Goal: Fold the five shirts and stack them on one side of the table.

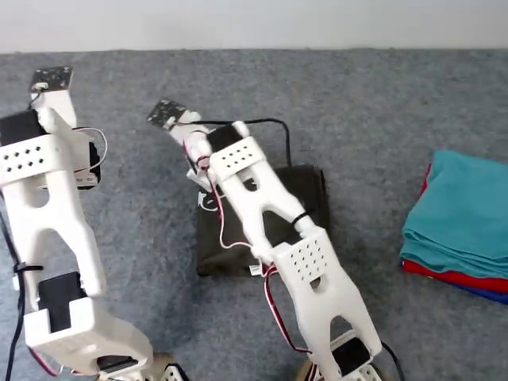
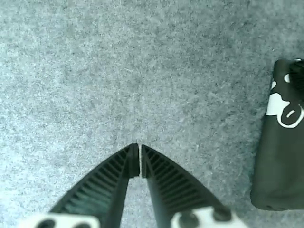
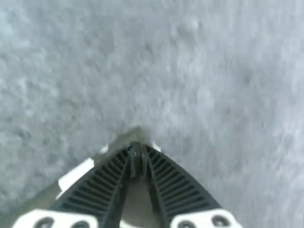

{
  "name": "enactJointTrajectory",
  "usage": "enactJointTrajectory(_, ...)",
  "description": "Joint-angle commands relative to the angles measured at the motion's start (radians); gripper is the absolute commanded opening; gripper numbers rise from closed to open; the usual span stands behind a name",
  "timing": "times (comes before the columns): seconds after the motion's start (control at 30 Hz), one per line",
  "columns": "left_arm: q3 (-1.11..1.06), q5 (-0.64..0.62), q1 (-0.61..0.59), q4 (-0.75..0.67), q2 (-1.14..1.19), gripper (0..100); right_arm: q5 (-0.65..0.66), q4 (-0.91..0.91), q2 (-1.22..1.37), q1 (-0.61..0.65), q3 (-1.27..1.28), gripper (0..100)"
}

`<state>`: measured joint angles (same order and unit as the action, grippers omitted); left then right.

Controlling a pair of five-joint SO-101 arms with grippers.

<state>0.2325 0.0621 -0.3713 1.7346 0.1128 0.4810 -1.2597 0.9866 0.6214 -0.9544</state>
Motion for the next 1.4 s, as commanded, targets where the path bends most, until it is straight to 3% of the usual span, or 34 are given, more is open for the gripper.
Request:
enactJointTrajectory(0.0,0.01,-0.003,-0.006,0.018,-0.051,1,0.029,0.018,-0.051,0.024,-0.055,0.9)
enactJointTrajectory(0.27,0.01,-0.003,-0.006,0.018,-0.051,1,0.02,-0.325,-0.159,-0.024,-0.203,0.9)
enactJointTrajectory(0.43,0.01,-0.003,-0.002,0.018,-0.051,1,-0.12,-0.542,-0.177,-0.039,-0.295,0.9)
enactJointTrajectory(0.67,0.01,-0.003,-0.008,0.018,-0.051,1,-0.276,-0.541,-0.369,-0.088,-0.023,3.7)
enactJointTrajectory(1.0,0.01,-0.003,-0.002,0.02,-0.051,1,-0.701,-0.533,-0.82,-0.171,0.631,33.7)
enactJointTrajectory(1.17,0.01,-0.003,-0.002,0.02,-0.051,1,-0.822,-0.483,-0.814,-0.236,0.71,46.8)
enactJointTrajectory(1.37,0.005,-0.002,0.0,0.02,-0.049,1,-0.861,-0.318,-0.717,-0.269,0.793,48.4)
